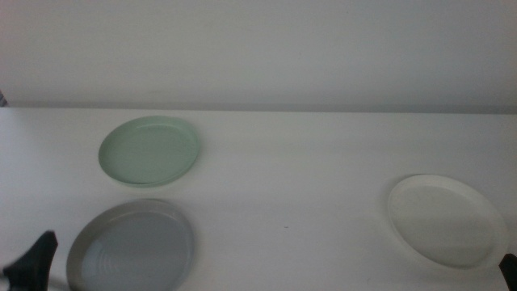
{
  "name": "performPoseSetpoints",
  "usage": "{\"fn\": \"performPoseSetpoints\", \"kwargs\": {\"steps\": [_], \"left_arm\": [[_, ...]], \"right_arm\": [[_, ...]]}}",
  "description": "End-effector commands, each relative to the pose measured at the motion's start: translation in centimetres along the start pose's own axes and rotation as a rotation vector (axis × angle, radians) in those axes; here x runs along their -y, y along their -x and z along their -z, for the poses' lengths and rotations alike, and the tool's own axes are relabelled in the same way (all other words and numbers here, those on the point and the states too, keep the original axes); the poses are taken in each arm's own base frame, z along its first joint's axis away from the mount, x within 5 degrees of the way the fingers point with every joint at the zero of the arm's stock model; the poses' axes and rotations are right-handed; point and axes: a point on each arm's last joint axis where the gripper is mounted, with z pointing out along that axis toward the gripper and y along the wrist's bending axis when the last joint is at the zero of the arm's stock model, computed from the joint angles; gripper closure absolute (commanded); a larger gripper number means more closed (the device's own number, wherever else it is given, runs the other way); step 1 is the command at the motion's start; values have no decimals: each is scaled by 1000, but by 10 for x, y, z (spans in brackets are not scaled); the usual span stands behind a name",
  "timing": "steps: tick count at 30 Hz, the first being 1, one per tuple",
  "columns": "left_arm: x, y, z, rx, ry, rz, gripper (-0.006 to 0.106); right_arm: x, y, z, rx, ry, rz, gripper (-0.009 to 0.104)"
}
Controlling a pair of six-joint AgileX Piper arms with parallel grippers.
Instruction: Stack the three bowls on top of each other.
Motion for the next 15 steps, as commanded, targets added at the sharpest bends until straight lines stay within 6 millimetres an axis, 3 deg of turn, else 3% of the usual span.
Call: {"fn": "performPoseSetpoints", "kwargs": {"steps": [1, 4, 7, 10, 15], "left_arm": [[2, 33, -11, -154, -7, 10, 7], [4, 65, -32, -402, -6, 10, 7], [4, 79, -58, -651, -5, 11, 7], [6, 81, -86, -847, -14, 33, 7], [6, 70, -119, -1034, -9, 38, 7]], "right_arm": [[0, -13, -3, -36, -5, 15, 2], [0, -13, -3, -36, -5, 15, 2], [0, -13, -3, -36, -5, 15, 2], [0, -13, -3, -36, -5, 15, 2], [0, -13, -3, -36, -5, 15, 2]]}}
